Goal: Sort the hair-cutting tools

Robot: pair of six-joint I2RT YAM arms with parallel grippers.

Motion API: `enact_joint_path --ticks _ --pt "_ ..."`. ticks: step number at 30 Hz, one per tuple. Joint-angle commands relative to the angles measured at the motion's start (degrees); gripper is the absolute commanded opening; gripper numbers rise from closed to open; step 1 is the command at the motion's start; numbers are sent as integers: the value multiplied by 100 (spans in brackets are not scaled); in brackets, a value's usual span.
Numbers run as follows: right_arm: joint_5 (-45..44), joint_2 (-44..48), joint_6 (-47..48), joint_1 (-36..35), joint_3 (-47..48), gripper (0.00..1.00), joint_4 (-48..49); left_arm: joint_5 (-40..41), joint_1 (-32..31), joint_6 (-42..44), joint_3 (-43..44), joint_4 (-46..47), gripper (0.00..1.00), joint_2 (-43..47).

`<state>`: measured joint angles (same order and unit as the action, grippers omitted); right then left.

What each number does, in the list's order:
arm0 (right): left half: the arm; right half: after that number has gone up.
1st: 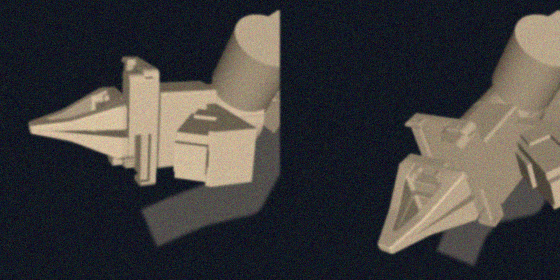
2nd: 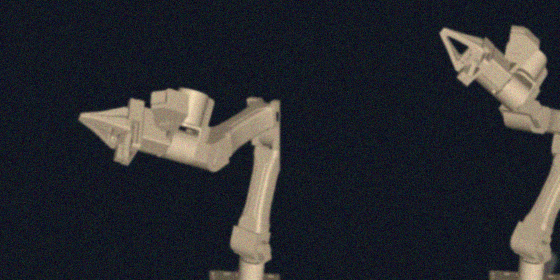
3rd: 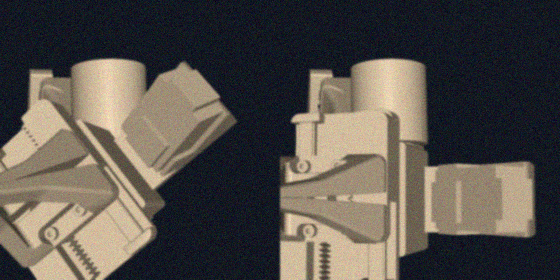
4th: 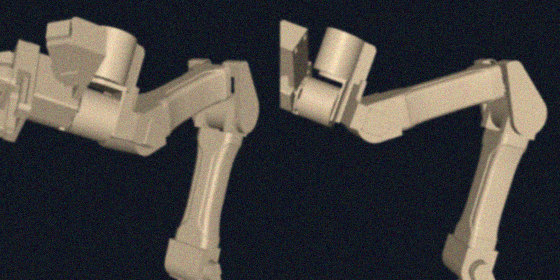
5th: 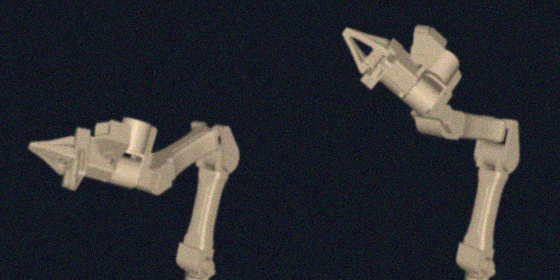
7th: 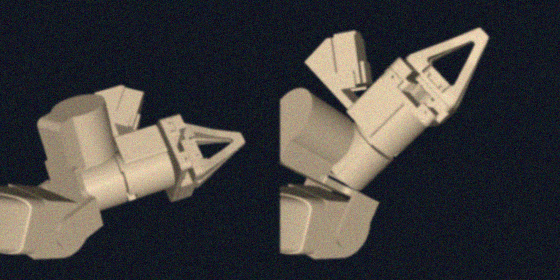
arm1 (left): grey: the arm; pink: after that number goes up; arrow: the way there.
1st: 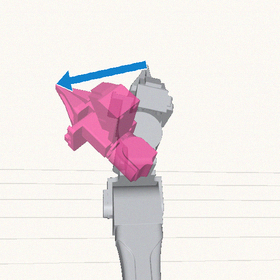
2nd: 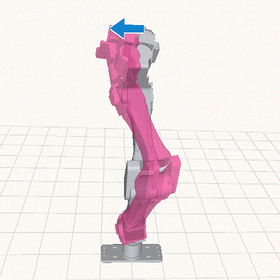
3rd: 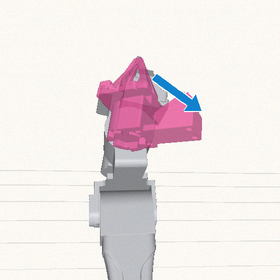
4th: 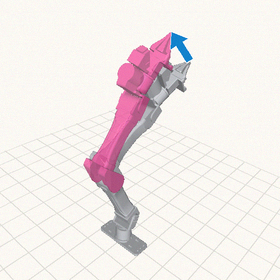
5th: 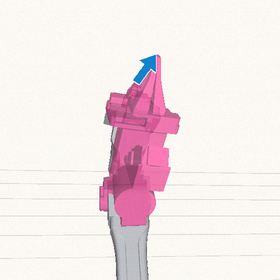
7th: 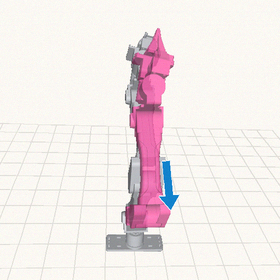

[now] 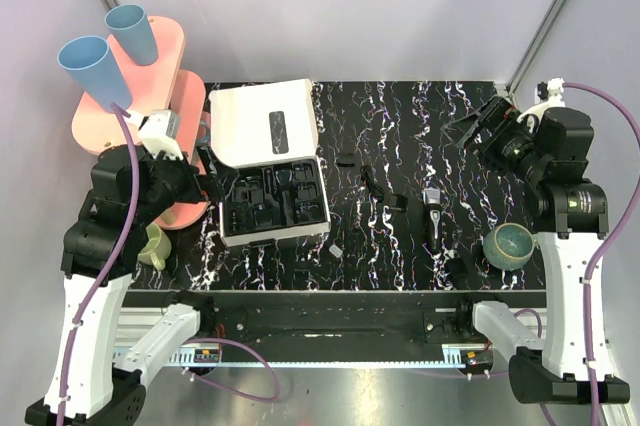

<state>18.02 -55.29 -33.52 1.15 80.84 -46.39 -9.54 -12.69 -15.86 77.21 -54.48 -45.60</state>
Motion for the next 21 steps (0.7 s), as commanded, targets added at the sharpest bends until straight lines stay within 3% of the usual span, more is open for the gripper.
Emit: enact_joint_path --ticks 1,5,7,12,18,21 --pt "17 89 -41 17 2 100 86 -329 12 -172 251 95 99 -19" --pt "254 -70 115 8 229 100 43 -565 12 -155 6 139 99 78" --pt "-130 26 214 -44 275 100 -98 -751 12 -145 -232 271 99 78" --pt "-414 360 346 -53 55 100 -10 -199 12 -339 -294 350 99 -80" --pt "420 466 548 -53 -437 100 524 505 12 -409 -267 227 99 -502" --pt "360 431 635 -53 -639 100 587 436 12 -357 -531 438 99 -555"
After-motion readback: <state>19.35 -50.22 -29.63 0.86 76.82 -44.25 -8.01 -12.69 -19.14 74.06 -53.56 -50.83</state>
